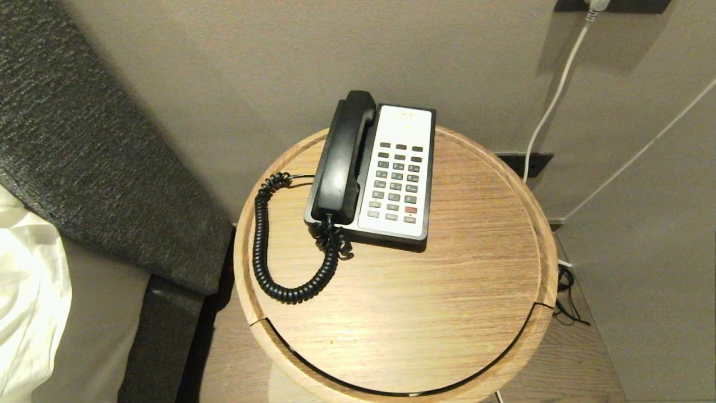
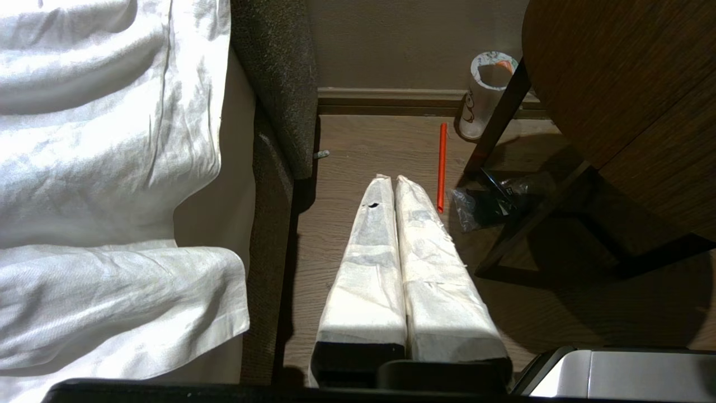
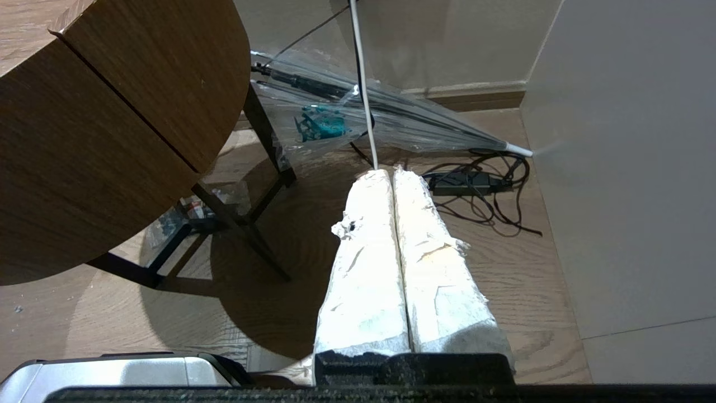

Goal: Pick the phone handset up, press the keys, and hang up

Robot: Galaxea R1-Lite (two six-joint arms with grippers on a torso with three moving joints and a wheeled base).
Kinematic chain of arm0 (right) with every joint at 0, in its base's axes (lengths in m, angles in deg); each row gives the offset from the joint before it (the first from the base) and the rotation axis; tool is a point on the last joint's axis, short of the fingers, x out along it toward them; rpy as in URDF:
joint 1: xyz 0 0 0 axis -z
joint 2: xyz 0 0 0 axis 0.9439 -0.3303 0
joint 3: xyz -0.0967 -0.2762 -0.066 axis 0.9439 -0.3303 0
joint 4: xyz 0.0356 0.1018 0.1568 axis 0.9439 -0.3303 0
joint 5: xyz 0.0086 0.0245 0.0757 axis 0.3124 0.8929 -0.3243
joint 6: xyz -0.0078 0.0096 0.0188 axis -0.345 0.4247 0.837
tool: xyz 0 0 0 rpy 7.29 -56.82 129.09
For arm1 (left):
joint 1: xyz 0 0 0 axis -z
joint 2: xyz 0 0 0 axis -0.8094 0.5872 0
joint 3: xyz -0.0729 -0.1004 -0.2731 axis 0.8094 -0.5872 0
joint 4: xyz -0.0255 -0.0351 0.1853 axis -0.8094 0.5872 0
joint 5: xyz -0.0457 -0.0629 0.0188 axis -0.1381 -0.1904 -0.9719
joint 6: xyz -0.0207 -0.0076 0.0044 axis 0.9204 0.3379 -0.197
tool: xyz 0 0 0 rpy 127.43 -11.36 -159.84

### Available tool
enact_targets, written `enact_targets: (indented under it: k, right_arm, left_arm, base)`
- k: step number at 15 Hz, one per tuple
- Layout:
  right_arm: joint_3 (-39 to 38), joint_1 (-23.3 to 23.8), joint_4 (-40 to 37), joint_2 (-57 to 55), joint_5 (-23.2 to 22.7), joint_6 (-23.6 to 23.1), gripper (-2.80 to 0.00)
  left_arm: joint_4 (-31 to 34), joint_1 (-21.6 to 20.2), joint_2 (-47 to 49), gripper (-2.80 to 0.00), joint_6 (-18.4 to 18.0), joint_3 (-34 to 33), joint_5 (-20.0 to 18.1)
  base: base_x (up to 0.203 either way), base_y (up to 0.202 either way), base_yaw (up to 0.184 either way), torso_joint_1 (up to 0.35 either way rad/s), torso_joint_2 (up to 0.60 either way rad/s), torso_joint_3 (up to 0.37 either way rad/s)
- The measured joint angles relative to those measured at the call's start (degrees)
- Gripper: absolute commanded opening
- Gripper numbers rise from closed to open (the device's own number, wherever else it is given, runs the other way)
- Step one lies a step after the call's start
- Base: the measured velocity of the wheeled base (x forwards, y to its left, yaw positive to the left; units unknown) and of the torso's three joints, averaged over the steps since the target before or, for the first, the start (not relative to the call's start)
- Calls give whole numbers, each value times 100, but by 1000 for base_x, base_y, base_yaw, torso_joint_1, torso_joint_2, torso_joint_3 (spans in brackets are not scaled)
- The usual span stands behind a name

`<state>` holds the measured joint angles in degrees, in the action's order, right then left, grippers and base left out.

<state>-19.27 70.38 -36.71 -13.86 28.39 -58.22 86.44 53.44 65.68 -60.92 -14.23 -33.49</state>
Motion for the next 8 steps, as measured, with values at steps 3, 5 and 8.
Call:
enact_targets:
  k: [3,5,8]
  right_arm:
    - [0,0,-2,-1,-2,2,-280]
    - [0,0,-2,-1,-1,2,-280]
    - [0,4,-2,0,-2,2,-280]
  left_arm:
    - [2,0,0,-280,66,0,6]
    - [-5,0,0,-280,52,0,5]
    - [-6,0,0,-280,65,0,5]
  base:
    - [0,0,0,1,1,33]
    - [0,0,0,1,2,184]
    - [0,0,0,0,6,204]
